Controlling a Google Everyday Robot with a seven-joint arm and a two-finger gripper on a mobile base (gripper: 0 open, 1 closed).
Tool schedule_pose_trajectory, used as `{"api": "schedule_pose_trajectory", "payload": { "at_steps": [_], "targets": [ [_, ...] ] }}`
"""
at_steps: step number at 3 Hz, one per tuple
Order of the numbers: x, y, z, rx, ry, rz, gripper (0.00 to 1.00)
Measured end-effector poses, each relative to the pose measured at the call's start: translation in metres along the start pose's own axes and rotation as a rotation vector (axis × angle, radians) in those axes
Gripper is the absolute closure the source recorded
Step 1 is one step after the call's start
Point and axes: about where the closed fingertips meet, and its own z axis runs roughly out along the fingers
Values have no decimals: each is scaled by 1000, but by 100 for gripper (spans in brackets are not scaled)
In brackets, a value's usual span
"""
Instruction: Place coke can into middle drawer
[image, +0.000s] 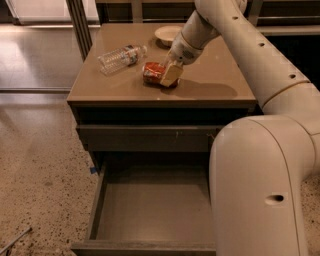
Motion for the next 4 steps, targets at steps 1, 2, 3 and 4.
{"api": "schedule_pose_trajectory", "payload": {
  "at_steps": [1,2,3,4],
  "targets": [
    [-17,2,-8,-7,-10,-22,100],
    [-45,12,-44,-1,-57,-64,100],
    [-61,29,-83,10,-111,-95,100],
    [-53,64,-103,-28,-168,-90,100]
  ]
}}
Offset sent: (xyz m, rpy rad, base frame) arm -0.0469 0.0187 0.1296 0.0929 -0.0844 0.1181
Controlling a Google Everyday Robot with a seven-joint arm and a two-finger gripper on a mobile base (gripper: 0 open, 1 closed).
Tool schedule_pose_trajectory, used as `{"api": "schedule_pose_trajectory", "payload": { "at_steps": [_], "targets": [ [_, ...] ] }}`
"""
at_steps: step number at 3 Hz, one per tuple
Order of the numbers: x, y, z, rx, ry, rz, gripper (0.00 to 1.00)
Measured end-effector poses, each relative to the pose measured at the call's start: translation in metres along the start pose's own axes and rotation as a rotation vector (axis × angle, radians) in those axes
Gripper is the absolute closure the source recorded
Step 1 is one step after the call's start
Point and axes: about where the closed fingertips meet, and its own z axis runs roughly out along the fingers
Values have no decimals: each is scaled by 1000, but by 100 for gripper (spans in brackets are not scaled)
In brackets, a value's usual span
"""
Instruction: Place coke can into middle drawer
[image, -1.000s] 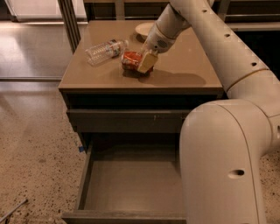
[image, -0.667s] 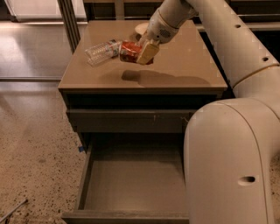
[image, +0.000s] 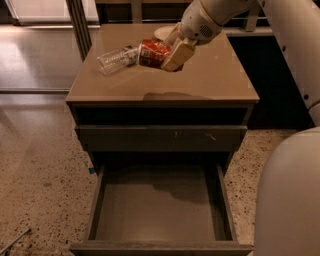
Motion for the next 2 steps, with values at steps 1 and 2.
{"api": "schedule_pose_trajectory", "payload": {
  "at_steps": [1,2],
  "targets": [
    [20,39,-14,-42,-45,25,100],
    [25,70,-19,-102,-57,-16,100]
  ]
}}
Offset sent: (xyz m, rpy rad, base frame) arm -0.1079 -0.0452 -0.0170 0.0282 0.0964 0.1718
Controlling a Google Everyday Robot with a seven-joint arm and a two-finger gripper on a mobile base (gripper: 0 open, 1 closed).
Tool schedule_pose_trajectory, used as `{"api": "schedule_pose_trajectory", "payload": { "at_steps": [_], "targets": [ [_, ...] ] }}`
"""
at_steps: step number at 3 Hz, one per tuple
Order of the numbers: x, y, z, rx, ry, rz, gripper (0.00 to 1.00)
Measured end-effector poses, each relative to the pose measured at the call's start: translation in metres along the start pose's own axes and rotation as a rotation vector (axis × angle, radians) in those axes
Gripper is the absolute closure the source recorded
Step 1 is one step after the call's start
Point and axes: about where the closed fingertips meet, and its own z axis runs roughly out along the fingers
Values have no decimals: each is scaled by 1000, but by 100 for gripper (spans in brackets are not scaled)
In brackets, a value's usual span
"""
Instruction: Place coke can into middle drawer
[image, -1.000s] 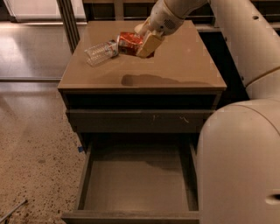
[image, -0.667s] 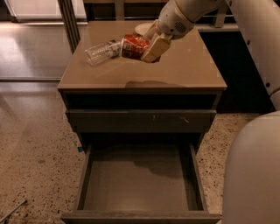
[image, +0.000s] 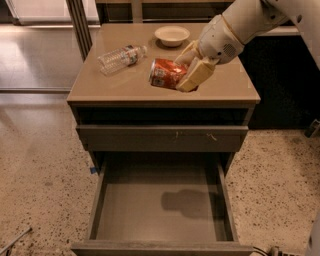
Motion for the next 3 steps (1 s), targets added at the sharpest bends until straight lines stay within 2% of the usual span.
{"api": "schedule_pose_trajectory", "payload": {
  "at_steps": [1,2,3],
  "targets": [
    [-11,13,5,-16,-10,-12,100],
    [-20,57,0,-77,-29,-4,100],
    [-9,98,12,-119,-60,-10,100]
  ]
}}
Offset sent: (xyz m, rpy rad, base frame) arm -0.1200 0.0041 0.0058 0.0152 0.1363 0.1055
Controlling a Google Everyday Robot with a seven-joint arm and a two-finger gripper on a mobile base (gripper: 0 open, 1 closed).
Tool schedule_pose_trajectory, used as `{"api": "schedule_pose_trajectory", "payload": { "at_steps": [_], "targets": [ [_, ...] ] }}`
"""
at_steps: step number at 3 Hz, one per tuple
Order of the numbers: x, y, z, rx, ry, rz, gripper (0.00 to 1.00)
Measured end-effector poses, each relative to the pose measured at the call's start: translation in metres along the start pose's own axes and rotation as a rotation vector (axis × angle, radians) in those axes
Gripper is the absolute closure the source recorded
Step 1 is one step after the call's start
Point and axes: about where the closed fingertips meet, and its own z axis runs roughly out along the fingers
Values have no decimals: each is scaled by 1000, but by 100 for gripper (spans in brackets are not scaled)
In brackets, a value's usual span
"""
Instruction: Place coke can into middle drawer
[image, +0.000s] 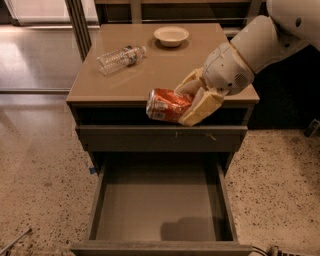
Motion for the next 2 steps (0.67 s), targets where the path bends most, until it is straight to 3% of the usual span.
{"api": "schedule_pose_trajectory", "payload": {
  "at_steps": [1,2],
  "targets": [
    [50,26,49,-44,11,19,100],
    [85,43,97,-97,48,32,100]
  ]
}}
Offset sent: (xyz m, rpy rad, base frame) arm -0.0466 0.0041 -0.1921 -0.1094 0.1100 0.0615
